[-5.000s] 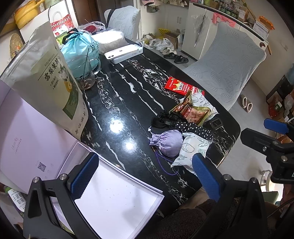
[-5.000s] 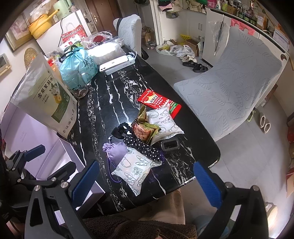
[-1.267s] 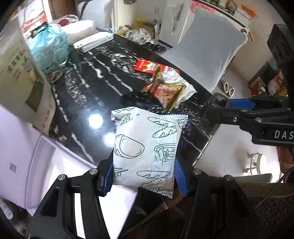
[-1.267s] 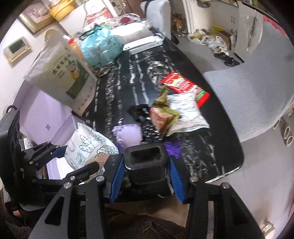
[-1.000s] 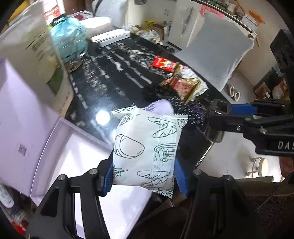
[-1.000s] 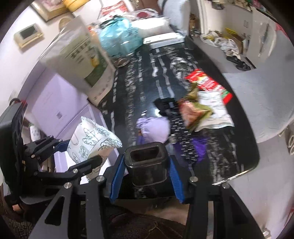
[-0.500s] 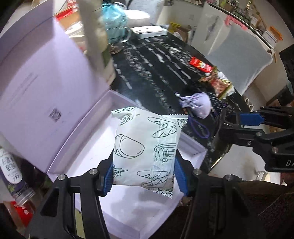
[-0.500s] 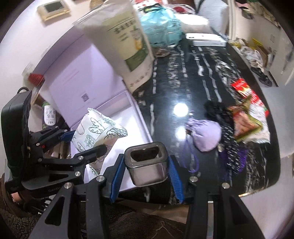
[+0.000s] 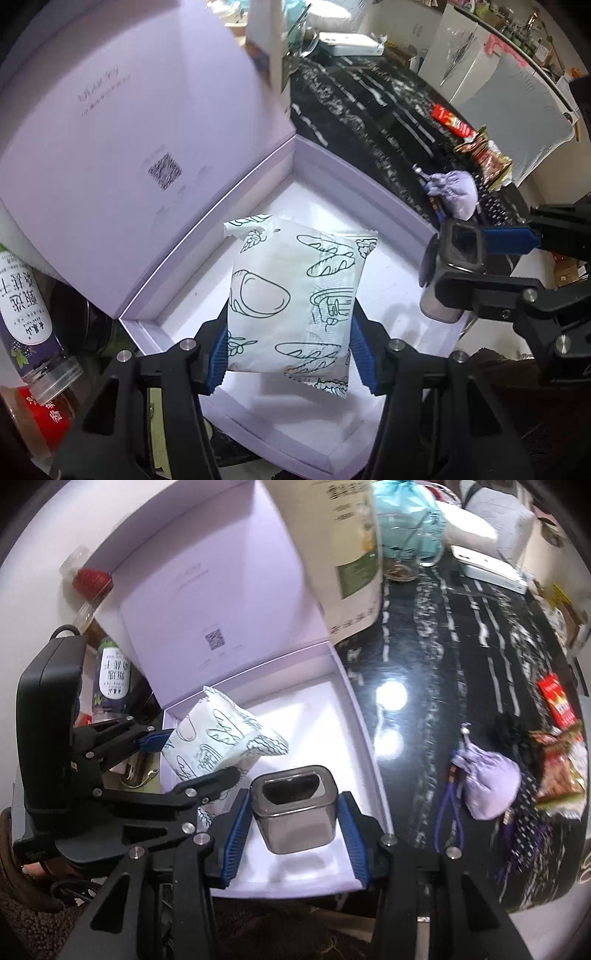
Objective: Organize objects
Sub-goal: 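Carry the white pouch with the left gripper into the lilac gift box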
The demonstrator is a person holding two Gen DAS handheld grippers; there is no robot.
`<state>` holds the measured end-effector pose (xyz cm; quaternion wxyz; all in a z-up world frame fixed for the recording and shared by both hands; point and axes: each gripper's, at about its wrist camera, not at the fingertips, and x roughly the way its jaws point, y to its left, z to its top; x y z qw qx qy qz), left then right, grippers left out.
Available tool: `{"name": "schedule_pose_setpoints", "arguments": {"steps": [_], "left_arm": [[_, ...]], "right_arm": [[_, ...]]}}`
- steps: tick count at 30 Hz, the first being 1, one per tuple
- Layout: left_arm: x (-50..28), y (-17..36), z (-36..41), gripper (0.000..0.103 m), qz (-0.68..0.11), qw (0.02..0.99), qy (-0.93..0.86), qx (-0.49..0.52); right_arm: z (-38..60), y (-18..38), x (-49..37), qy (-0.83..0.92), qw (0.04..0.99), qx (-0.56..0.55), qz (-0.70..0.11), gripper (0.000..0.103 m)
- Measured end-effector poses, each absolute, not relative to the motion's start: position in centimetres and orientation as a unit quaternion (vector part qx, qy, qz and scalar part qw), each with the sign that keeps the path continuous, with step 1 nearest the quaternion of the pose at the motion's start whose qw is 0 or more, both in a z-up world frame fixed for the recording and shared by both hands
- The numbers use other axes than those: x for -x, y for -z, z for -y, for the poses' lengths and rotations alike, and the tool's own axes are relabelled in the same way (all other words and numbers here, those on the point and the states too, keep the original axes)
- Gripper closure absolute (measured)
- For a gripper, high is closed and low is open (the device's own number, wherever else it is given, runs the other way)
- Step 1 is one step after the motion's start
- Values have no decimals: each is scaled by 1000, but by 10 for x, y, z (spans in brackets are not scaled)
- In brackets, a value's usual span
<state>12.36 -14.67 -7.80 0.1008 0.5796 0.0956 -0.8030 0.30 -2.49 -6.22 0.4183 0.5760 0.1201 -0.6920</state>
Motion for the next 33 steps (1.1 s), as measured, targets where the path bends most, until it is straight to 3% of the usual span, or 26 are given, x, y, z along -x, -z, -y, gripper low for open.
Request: {"name": "schedule_pose_setpoints", "arguments": {"steps": [16, 23, 33], "left_arm": [[-135, 102, 168, 49, -103, 112, 790, -594], [-128, 98, 170, 49, -106, 117, 792, -590], [-118, 88, 158, 48, -112, 122, 795, -584]], "right_arm": [[60, 93, -11, 659, 414, -605, -168, 55], [57, 95, -8, 654, 407, -608, -193, 41], [37, 75, -1, 666, 411, -588, -205, 41]]}}
